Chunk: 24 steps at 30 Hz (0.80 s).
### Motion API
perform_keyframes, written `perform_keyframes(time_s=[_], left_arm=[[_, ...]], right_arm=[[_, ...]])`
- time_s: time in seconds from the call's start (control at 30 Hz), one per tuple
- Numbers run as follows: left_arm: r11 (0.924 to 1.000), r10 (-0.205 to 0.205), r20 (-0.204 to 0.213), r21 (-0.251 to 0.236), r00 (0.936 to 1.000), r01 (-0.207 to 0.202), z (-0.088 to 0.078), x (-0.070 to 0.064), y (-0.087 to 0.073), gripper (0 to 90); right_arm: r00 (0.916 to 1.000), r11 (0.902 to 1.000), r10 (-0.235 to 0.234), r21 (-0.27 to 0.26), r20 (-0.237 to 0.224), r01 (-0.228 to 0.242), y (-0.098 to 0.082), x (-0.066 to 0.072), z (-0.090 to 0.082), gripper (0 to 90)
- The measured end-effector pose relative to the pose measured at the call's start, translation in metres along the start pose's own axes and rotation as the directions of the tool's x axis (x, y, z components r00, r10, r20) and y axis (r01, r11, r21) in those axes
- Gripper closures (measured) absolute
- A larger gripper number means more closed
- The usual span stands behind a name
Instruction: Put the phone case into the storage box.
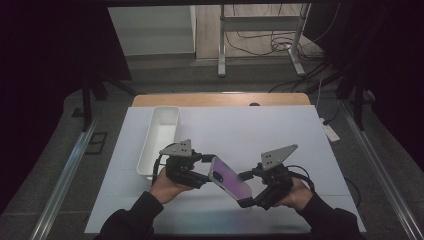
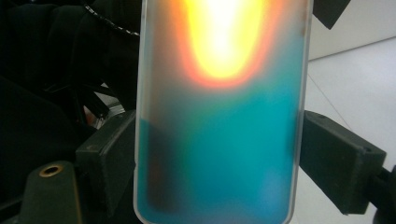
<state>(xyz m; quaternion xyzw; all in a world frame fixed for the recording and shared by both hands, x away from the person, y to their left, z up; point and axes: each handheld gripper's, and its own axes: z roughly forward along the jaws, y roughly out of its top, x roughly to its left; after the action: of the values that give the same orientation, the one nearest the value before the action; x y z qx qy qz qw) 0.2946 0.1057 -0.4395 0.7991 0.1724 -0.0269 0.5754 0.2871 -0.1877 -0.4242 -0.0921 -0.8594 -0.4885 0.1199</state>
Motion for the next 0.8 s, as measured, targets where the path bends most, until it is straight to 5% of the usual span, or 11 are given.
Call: perform_keyframes(time_s=[0.8], left_arm=[[0.9988, 0.049, 0.083, 0.001, 0.9953, -0.049, 0.0022, -0.0031, 0.0001, 79.1]], right_arm=[[0.9983, 1.0, -0.007, 0.005, -0.057, 0.007, 0.0002, 0.0022, 0.0061, 17.0]])
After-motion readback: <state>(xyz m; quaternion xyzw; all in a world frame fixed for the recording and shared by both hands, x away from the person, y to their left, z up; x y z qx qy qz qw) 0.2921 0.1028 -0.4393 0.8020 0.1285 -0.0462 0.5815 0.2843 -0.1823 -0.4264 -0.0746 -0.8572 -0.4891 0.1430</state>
